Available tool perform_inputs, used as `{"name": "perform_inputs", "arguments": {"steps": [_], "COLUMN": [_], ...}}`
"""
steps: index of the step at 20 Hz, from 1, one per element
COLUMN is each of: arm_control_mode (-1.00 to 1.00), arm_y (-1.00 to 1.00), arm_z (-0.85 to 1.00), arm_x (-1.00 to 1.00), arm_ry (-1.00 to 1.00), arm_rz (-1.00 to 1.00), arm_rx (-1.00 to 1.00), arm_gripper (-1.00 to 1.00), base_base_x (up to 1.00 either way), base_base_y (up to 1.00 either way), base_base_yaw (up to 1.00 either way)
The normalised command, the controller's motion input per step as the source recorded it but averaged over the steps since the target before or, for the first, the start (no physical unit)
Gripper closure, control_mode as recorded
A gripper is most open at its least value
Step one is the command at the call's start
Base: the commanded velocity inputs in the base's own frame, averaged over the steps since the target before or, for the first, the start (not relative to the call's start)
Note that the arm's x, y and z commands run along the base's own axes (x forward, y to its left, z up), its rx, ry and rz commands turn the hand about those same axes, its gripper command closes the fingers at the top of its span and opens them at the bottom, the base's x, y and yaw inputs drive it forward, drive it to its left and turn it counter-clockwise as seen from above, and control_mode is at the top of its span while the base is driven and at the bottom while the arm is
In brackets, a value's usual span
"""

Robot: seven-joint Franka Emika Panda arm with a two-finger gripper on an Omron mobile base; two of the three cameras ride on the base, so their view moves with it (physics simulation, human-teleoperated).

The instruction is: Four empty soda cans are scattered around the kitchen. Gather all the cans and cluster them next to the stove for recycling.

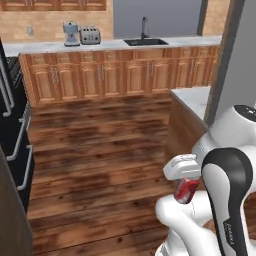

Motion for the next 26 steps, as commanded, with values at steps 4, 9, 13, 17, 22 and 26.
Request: {"name": "perform_inputs", "arguments": {"steps": [4,9,13,17,22,26], "arm_control_mode": [1.0,1.0,1.0,1.0,1.0,1.0], "arm_y": [0.0,0.0,0.0,0.0,0.0,0.0], "arm_z": [0.0,0.0,0.0,0.0,0.0,0.0], "arm_x": [0.0,0.0,0.0,0.0,0.0,0.0], "arm_ry": [0.0,0.0,0.0,0.0,0.0,0.0], "arm_rz": [0.0,0.0,0.0,0.0,0.0,0.0], "arm_rx": [0.0,0.0,0.0,0.0,0.0,0.0], "arm_gripper": [1.0,1.0,1.0,1.0,1.0,1.0], "base_base_x": [0.83,0.79,0.83,0.77,0.78,0.73], "base_base_y": [0.47,0.33,0.37,0.32,0.28,0.28], "base_base_yaw": [0.0,0.0,0.0,0.0,0.0,0.0]}}
